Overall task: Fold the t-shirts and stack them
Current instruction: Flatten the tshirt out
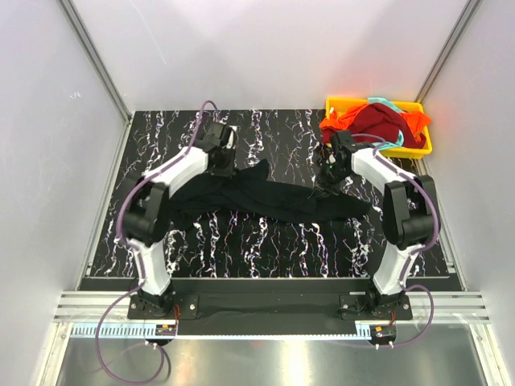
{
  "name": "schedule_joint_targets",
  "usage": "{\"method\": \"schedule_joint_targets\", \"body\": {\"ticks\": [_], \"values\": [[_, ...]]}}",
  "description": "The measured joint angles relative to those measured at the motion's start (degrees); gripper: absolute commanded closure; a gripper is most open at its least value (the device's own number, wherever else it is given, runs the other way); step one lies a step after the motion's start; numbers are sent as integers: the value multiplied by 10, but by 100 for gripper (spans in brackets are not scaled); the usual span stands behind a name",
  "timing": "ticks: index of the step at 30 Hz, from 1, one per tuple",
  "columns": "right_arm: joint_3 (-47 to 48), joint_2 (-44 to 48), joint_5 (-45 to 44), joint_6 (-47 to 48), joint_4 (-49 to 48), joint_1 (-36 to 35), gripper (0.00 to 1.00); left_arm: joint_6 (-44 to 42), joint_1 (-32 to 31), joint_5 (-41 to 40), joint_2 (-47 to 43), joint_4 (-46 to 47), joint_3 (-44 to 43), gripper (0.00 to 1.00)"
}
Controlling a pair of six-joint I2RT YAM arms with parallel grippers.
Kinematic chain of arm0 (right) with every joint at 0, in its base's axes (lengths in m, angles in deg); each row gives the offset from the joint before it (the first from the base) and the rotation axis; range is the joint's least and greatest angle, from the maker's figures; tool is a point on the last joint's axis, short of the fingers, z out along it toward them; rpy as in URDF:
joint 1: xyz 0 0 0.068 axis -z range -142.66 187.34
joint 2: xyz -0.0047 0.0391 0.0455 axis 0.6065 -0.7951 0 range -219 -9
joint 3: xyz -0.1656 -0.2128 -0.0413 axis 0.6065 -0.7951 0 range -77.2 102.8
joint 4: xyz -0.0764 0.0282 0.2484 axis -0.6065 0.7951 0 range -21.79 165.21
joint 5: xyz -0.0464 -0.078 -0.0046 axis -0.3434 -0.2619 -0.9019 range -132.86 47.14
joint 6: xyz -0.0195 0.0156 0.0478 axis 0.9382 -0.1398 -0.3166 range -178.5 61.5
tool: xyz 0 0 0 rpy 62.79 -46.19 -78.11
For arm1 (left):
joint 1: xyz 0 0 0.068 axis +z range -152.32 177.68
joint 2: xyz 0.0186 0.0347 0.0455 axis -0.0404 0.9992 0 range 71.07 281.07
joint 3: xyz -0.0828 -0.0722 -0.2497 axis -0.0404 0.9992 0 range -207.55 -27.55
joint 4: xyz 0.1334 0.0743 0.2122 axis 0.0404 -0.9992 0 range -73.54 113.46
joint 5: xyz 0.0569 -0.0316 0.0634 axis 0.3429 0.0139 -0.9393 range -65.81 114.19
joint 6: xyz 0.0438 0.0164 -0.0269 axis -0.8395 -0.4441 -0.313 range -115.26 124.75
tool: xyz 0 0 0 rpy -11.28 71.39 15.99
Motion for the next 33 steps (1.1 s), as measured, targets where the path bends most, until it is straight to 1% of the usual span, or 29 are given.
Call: {"method": "schedule_joint_targets", "body": {"ticks": [3,7,10,12,14,16,20,22,25,26,28,29,31,33], "values": [[-24,60,-6,9,28,0,100,-5,0,-3,-135,-9,105,100],[-99,199,-5,10,57,0,100,4,0,13,-384,-24,235,100],[-155,298,0,4,80,0,100,41,0,34,-582,-38,325,100],[-176,327,7,0,93,0,99,71,0,56,-689,-48,372,100],[-182,327,11,0,102,0,99,98,0,74,-746,-69,404,100],[-180,306,11,2,102,0,99,123,0,90,-770,-101,425,100],[-167,272,18,1,102,0,99,153,0,97,-770,-169,419,100],[-165,277,31,-2,101,0,97,161,0,94,-770,-197,404,95],[-183,302,58,-5,90,-1,97,171,0,80,-768,-226,376,91],[-201,315,66,-6,91,-2,97,174,0,76,-764,-235,368,87],[-245,339,82,-11,92,-3,95,175,0,70,-744,-246,359,75],[-271,350,89,-16,94,-4,94,175,2,70,-728,-254,354,67],[-310,364,99,-25,100,-5,92,170,6,71,-694,-266,346,61],[-317,359,97,-30,108,-5,90,158,14,75,-656,-276,335,56]]}}
